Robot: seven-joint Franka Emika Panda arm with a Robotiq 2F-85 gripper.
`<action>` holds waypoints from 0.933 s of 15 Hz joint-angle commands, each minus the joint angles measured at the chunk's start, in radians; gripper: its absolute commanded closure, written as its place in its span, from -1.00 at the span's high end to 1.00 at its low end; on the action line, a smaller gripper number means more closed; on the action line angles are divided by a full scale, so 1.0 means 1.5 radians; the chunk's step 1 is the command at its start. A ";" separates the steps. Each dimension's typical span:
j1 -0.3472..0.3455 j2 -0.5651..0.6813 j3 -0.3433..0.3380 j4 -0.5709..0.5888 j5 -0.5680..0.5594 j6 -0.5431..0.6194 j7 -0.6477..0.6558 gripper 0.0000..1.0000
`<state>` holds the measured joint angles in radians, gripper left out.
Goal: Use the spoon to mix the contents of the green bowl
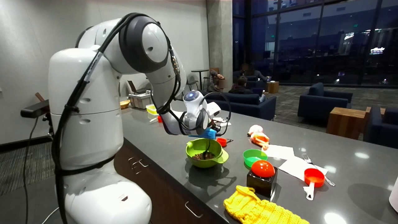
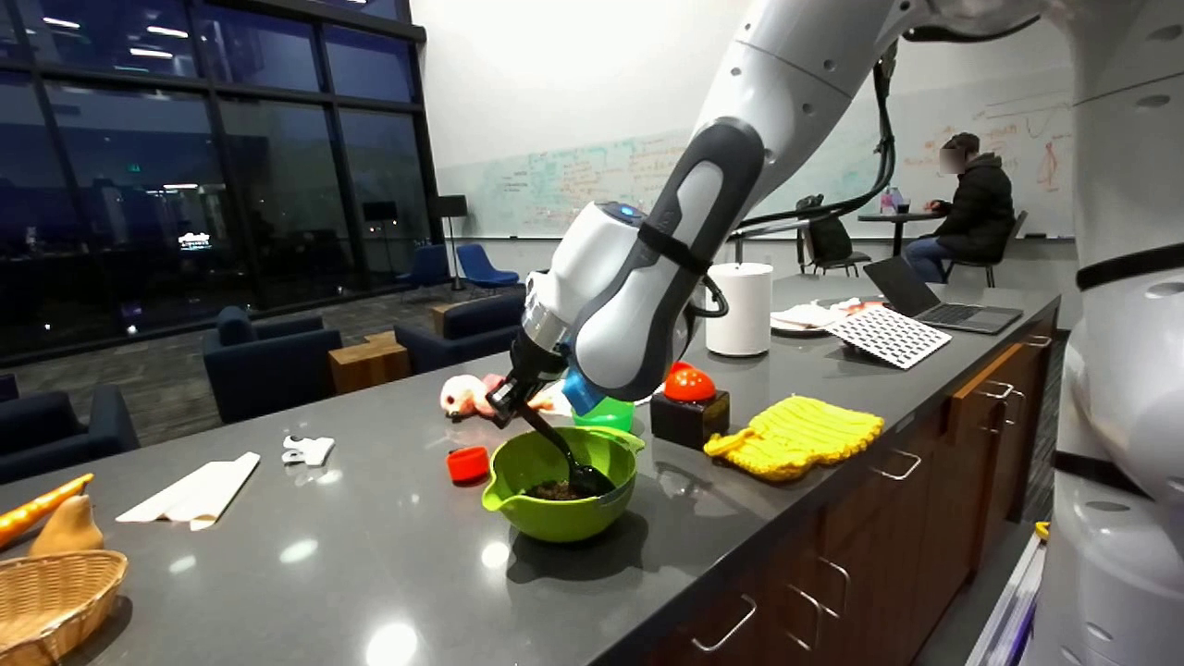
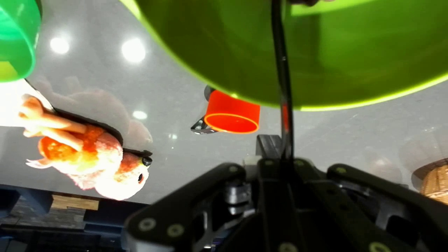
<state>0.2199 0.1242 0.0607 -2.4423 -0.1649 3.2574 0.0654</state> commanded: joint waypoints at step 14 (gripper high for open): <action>0.006 0.056 0.046 0.119 0.076 -0.060 0.031 -1.00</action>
<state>0.2605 0.1511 0.0821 -2.3521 -0.0920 3.2082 0.1488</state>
